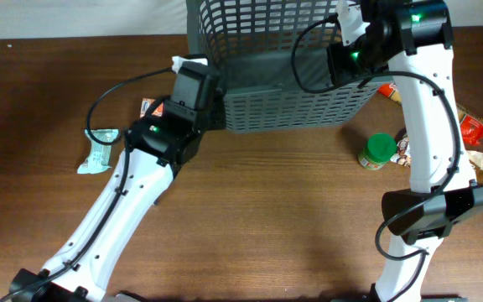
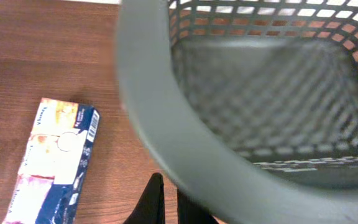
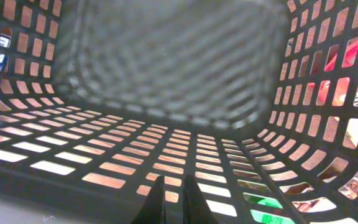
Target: Pack container
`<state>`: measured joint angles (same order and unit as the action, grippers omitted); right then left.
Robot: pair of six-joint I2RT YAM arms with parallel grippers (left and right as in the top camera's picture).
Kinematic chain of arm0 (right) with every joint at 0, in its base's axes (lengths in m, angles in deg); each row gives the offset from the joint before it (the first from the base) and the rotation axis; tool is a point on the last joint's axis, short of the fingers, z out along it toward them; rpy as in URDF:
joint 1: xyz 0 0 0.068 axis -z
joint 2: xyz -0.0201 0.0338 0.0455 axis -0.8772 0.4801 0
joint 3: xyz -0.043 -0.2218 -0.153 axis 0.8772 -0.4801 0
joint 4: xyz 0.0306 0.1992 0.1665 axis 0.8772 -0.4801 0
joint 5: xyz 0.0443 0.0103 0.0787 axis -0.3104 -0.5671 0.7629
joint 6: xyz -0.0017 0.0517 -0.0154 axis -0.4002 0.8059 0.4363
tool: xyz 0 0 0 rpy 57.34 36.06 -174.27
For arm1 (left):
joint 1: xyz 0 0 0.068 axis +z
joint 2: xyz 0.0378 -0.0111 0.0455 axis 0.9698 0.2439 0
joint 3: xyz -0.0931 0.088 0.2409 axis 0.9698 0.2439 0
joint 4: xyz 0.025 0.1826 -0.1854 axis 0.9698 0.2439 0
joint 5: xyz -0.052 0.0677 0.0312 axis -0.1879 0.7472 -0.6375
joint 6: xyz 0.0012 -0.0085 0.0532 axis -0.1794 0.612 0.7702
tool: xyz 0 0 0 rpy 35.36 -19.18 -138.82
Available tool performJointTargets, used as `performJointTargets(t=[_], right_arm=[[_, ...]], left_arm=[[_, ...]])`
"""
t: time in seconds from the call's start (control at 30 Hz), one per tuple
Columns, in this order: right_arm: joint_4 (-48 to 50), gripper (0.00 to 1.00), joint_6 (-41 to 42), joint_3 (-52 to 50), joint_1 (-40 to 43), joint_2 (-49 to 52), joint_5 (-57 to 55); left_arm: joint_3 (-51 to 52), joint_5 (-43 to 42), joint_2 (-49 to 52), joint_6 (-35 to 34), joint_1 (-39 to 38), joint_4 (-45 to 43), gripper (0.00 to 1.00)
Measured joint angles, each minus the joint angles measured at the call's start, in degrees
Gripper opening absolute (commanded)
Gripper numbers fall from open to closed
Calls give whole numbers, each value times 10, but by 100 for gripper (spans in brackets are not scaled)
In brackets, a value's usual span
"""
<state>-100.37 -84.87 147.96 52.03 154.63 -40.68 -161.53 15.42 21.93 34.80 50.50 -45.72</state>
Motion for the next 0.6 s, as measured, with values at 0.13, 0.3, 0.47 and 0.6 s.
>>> performJointTargets(t=[0.13,0.3,0.47,0.6], right_arm=[[-2,4,0,0,-7,0,-2],[-4,4,-1,0,-12,0,-5],[16,4,-2,0,-17,0,-5],[43,4,-2,0,-22,0,-4]], left_arm=[[0,0,0,0,1,0,2],[0,0,0,0,1,0,2],[0,0,0,2,1,0,2],[0,0,0,3,1,2,2]])
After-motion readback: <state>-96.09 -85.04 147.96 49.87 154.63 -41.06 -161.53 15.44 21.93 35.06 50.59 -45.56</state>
